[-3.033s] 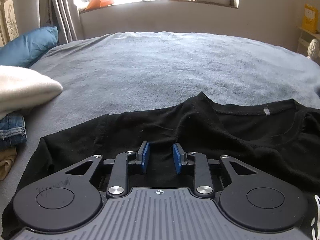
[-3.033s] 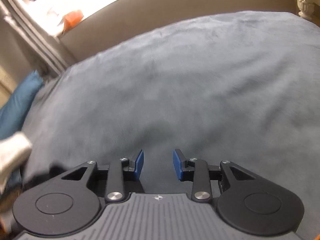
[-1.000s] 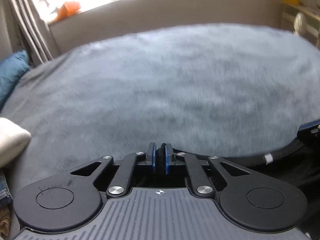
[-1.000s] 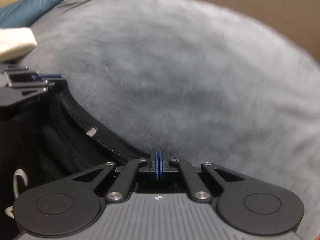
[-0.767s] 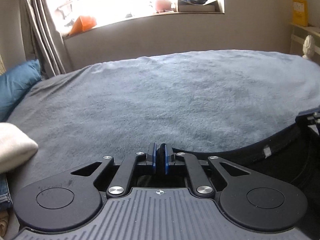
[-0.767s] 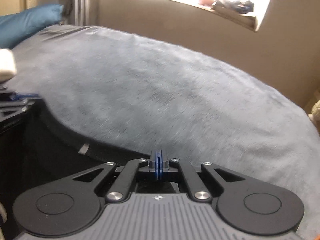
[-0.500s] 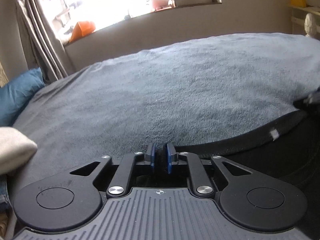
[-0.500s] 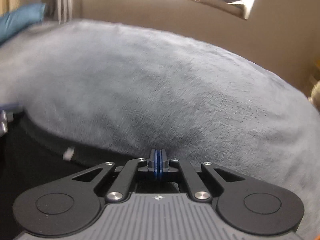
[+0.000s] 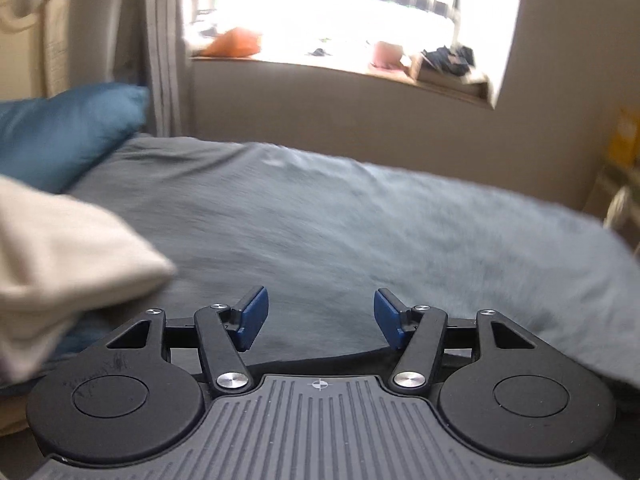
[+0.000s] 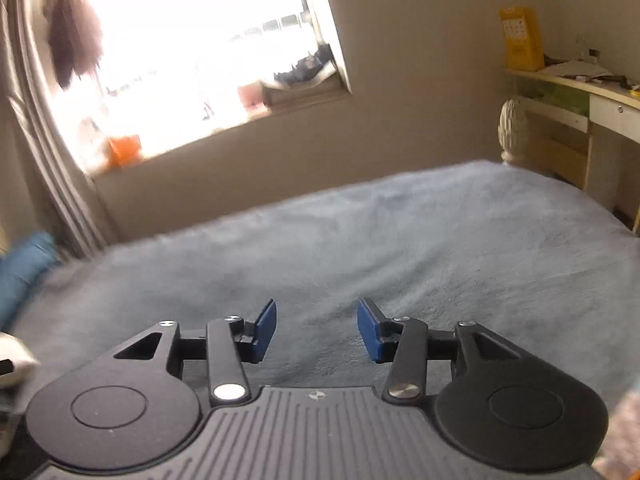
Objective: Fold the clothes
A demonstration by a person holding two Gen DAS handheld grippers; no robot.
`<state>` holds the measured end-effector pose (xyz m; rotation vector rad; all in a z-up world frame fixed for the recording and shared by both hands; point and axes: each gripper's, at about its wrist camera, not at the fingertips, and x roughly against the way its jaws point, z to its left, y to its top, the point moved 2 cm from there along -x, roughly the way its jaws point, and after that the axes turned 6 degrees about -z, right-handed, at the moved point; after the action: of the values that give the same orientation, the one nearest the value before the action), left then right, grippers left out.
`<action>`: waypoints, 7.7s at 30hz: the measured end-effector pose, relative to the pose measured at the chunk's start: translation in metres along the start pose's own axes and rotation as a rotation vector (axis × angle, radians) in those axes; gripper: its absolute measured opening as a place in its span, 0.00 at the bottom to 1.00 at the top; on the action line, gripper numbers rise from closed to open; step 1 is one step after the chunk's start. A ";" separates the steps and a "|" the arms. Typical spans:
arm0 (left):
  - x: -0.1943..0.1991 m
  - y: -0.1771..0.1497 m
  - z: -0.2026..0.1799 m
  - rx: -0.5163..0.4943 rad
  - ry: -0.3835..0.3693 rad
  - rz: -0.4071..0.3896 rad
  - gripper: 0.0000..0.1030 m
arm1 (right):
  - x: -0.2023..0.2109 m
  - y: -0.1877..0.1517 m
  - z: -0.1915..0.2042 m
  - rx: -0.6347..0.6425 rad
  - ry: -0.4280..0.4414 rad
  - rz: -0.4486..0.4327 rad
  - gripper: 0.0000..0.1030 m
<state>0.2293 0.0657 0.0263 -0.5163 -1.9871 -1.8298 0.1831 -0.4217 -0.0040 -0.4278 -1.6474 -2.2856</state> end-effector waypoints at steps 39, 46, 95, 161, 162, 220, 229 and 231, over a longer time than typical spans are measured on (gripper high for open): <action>0.185 -0.260 0.075 0.205 -0.349 0.616 0.00 | 0.224 -0.222 -0.051 -0.213 -0.076 0.471 0.45; 0.187 -0.270 0.081 0.221 -0.354 0.680 0.04 | 0.220 -0.227 -0.059 -0.229 -0.044 0.477 0.45; 0.199 -0.293 0.091 0.213 -0.489 0.841 0.20 | 0.296 -0.274 -0.047 -0.028 0.057 0.721 0.07; 0.102 -0.173 -0.024 -0.164 -0.418 0.421 0.03 | 0.122 -0.139 -0.091 -0.388 -0.139 0.444 0.45; 0.101 -0.172 -0.033 -0.166 -0.436 0.409 0.03 | 0.108 -0.137 -0.097 -0.418 -0.166 0.425 0.45; 0.028 -0.185 -0.139 -0.233 -0.559 0.367 0.04 | 0.063 -0.158 -0.071 -0.144 -0.104 0.476 0.00; 0.027 -0.186 -0.136 -0.218 -0.569 0.373 0.05 | 0.099 -0.155 -0.077 -0.236 0.002 0.558 0.03; 0.026 -0.186 -0.134 -0.210 -0.575 0.374 0.05 | 0.101 -0.154 -0.082 -0.235 -0.036 0.551 0.00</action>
<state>0.1159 -0.0826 -0.1088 -1.5107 -1.8435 -1.7808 0.0234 -0.4589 -0.1210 -0.8595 -1.0923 -2.0490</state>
